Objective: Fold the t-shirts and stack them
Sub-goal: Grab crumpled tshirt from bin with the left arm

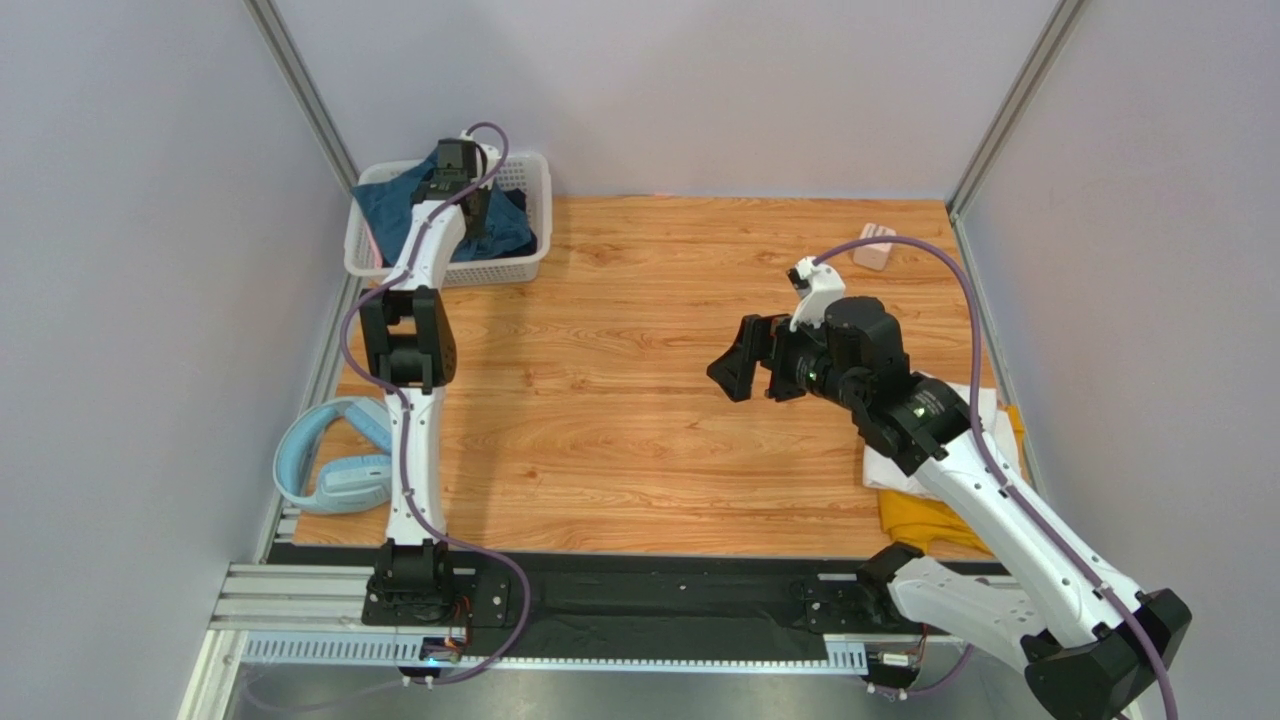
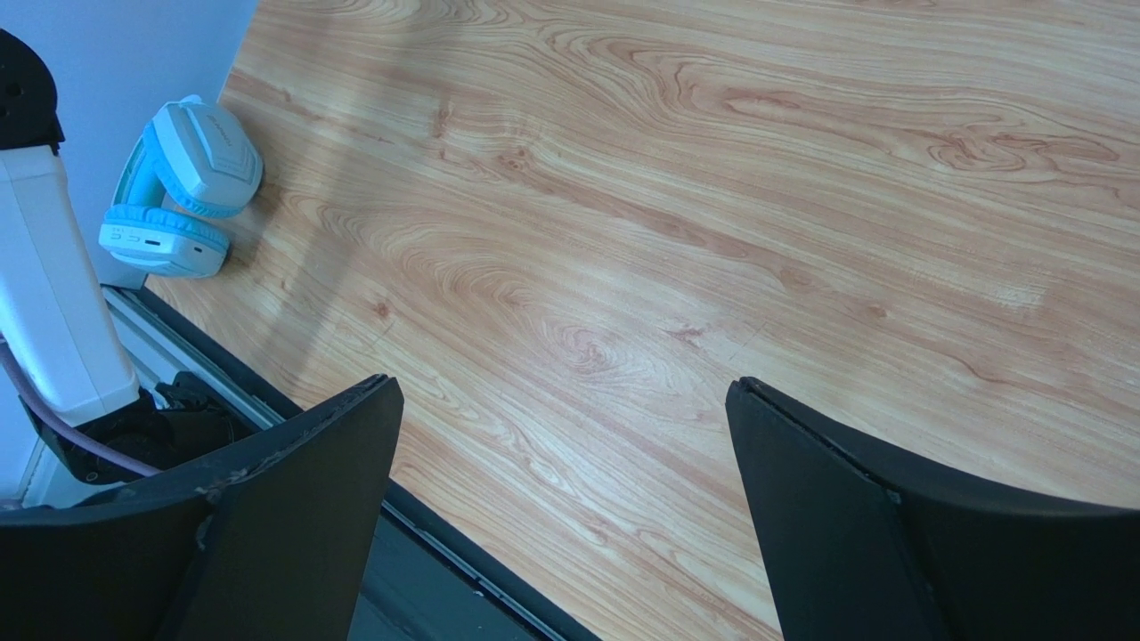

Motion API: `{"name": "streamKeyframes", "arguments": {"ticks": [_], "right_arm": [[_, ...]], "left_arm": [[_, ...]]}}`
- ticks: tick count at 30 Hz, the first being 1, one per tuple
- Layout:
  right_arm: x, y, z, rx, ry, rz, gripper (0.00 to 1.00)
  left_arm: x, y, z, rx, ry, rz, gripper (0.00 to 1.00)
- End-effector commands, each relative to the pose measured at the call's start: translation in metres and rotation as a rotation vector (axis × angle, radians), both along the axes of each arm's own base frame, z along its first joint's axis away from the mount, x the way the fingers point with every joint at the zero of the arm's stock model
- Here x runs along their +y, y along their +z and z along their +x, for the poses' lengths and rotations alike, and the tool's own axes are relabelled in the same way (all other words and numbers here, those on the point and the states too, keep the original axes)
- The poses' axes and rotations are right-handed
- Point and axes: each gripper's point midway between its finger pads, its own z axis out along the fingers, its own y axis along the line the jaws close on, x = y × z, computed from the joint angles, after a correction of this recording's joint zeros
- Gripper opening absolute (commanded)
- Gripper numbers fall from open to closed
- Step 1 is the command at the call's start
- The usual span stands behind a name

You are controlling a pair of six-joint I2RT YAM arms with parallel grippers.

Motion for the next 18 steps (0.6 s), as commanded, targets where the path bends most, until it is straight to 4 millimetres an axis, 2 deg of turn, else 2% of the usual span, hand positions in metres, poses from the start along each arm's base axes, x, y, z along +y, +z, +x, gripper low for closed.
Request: {"name": "streamKeyframes", "arguments": {"ticks": [1,2,3,4,6,7,9,10,12,13,15,16,18], "right_arm": [[0.003,0.021,-0.005,-0.056,0.02,0.057,1.0],[0.003,0.023,-0.007,-0.063,0.025,0.063,1.0],[0.003,0.023,-0.008,-0.061,0.027,0.065,1.0],[0.003,0.024,-0.009,-0.064,0.029,0.066,1.0],[0.003,0.025,-0.011,-0.07,0.034,0.069,1.0],[0.002,0.026,-0.012,-0.074,0.035,0.069,1.0],[0.0,0.027,-0.015,-0.079,0.035,0.067,1.0],[-0.001,0.027,-0.015,-0.081,0.034,0.066,1.0],[-0.003,0.031,-0.021,-0.094,0.039,0.071,1.0],[-0.004,0.031,-0.022,-0.098,0.038,0.071,1.0],[-0.007,0.032,-0.026,-0.106,0.037,0.074,1.0],[-0.008,0.032,-0.028,-0.105,0.038,0.075,1.0],[-0.01,0.03,-0.031,-0.099,0.039,0.07,1.0]], "left_arm": [[-0.007,0.035,-0.008,-0.031,-0.009,-0.02,0.0],[-0.009,0.056,-0.01,-0.062,-0.009,-0.032,0.0],[-0.014,0.069,-0.011,-0.08,-0.024,-0.058,0.0],[-0.018,0.101,-0.016,-0.132,-0.019,-0.089,0.0],[-0.029,0.136,-0.023,-0.184,-0.041,-0.149,0.0],[-0.035,0.175,-0.032,-0.25,-0.045,-0.183,0.0],[-0.044,0.212,-0.045,-0.304,-0.068,-0.228,0.0],[-0.053,0.251,-0.06,-0.367,-0.089,-0.26,0.0],[-0.062,0.288,-0.079,-0.426,-0.123,-0.288,0.0],[-0.066,0.324,-0.098,-0.492,-0.146,-0.296,0.0],[-0.075,0.361,-0.122,-0.559,-0.183,-0.306,0.0],[-0.078,0.392,-0.143,-0.621,-0.2,-0.31,0.0],[-0.089,0.428,-0.17,-0.693,-0.231,-0.349,0.0]]}}
